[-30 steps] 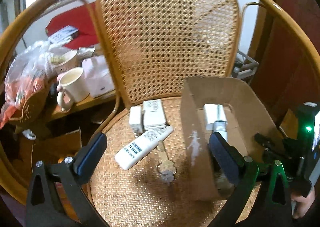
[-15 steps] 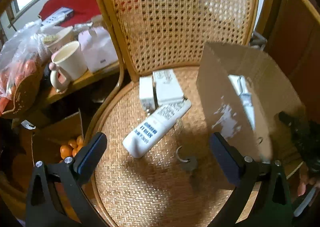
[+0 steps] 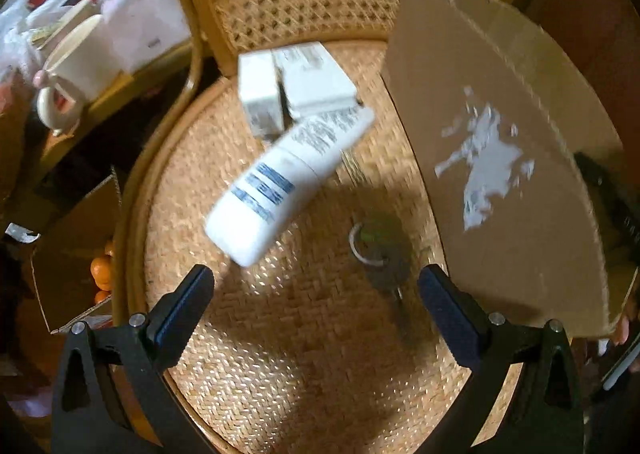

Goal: Organize rigid objects
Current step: 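Move the left gripper down to the silver keys on the seat, then close the left gripper on the silver keys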

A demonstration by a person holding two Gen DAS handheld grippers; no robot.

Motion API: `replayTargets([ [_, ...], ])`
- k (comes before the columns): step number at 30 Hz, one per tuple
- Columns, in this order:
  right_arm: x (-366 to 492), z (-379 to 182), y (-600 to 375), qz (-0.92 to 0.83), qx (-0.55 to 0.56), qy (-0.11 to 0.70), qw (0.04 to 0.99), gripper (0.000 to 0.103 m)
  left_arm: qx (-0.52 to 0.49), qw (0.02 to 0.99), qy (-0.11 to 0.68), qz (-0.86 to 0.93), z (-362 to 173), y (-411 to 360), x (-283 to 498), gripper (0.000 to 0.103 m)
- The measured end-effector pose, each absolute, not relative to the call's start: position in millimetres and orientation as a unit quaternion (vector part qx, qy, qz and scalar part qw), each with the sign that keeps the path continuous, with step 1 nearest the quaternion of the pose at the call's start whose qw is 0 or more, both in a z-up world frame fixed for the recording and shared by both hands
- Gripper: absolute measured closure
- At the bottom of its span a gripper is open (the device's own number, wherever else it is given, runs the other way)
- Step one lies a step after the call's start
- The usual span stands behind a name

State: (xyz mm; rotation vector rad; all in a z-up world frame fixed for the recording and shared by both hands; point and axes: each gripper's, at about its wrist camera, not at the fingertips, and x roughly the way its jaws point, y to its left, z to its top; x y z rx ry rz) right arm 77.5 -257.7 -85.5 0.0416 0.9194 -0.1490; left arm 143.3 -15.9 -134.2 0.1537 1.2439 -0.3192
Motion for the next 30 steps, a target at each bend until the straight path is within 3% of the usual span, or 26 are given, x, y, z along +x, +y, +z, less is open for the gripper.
replayTargets([
  [21, 76.6, -86.8, -256.7, -0.071, 0.016, 0.444, 0.893, 0.097, 0.15, 0.785, 0.583, -0.146, -153.9, -45.7, 133.8, 0.003],
  [24, 76.6, -86.8, -256.8, -0.071, 0.016, 0.444, 0.893, 0.097, 0.151, 0.786, 0.579, -0.154, -150.8, -46.1, 129.1, 0.014],
  [28, 76.6, -86.7, -256.8, -0.071, 0.016, 0.444, 0.893, 0.097, 0.142, 0.791, 0.564, -0.188, -145.2, -51.7, 123.3, 0.035],
  [30, 76.7, -86.7, -257.0, -0.071, 0.016, 0.444, 0.893, 0.097, 0.151, 0.796, 0.554, -0.194, -143.2, -56.2, 121.2, 0.038],
])
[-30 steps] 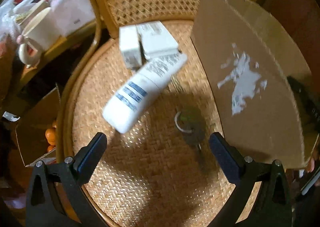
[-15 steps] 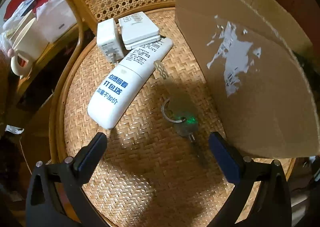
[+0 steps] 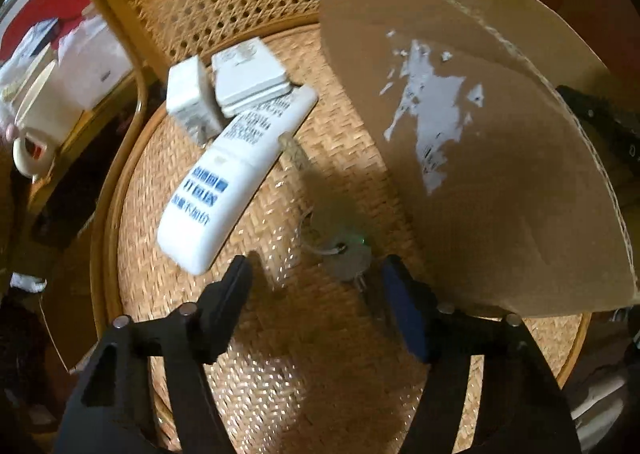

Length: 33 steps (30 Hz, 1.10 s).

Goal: Organize rigid objects
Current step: 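Close the left gripper on the silver keys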

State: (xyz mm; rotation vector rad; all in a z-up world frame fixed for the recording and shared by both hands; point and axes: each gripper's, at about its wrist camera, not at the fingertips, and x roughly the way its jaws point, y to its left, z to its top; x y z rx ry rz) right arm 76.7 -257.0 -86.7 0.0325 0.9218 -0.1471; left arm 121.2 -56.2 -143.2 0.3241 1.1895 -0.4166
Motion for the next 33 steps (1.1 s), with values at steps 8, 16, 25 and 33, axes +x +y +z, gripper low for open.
replayTargets([
  [8, 76.4, -87.0, -256.9, -0.071, 0.016, 0.444, 0.893, 0.097, 0.121, 0.803, 0.554, -0.185, -143.5, -51.3, 128.0, 0.037],
  [16, 76.4, -86.8, -257.8, -0.07, 0.015, 0.445, 0.893, 0.097, 0.108, 0.812, 0.545, -0.178, -140.6, -53.7, 133.6, 0.076],
  [25, 75.4, -86.6, -257.0, -0.069, 0.009, 0.446, 0.892, 0.097, 0.051, 0.797, 0.558, -0.225, -129.2, -48.6, 130.1, 0.096],
  [33, 75.7, -86.6, -257.1, -0.069, 0.009, 0.446, 0.892, 0.097, 0.021, 0.804, 0.556, -0.212, -122.2, -32.9, 131.0, 0.097],
])
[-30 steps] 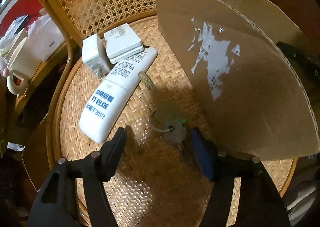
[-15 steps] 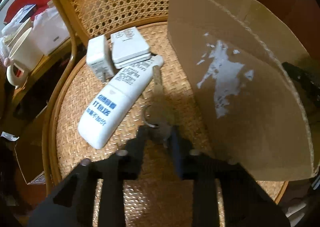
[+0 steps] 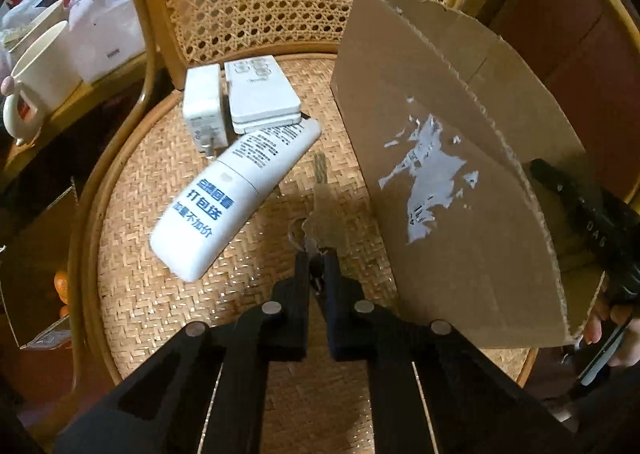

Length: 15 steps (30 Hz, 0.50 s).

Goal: Organize rigid objects
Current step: 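Close the left gripper on the silver keys, then carry the silver keys with the left gripper over the box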

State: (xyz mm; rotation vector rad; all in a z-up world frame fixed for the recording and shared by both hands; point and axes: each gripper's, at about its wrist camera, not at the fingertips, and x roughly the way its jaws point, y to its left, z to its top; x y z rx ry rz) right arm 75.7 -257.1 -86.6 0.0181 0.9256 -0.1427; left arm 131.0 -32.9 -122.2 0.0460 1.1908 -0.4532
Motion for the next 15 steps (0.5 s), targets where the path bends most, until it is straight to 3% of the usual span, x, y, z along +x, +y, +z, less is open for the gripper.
replayTargets([
  [15, 75.9, -86.4, -257.3, -0.069, 0.009, 0.446, 0.892, 0.097, 0.012, 0.831, 0.512, -0.218, -88.4, -19.6, 117.2, 0.102],
])
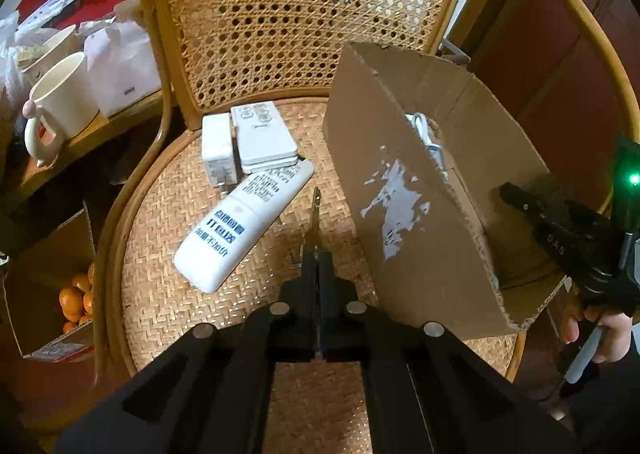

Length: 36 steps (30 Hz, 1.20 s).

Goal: Organize rigid objects
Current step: 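Carry the silver keys with the left gripper over the box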

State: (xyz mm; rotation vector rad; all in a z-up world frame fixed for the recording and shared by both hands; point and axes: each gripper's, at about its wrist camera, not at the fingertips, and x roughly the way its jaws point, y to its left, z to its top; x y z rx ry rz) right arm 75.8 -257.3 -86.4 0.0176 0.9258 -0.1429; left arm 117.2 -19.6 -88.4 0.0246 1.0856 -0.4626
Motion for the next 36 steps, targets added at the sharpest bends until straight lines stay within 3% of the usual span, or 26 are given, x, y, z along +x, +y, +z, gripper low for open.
replayTargets([
  [19, 75.8, -86.4, -257.4, -0.069, 0.009, 0.446, 0.892, 0.097, -0.042, 0.885, 0.42, -0.198, -29.5, 7.7, 93.1, 0.102],
  [36, 76.4, -85.8, -257.7, -0.069, 0.009, 0.446, 0.892, 0.097, -0.04, 0.916, 0.296, -0.267, 40.3, -26.8, 38.1, 0.102],
])
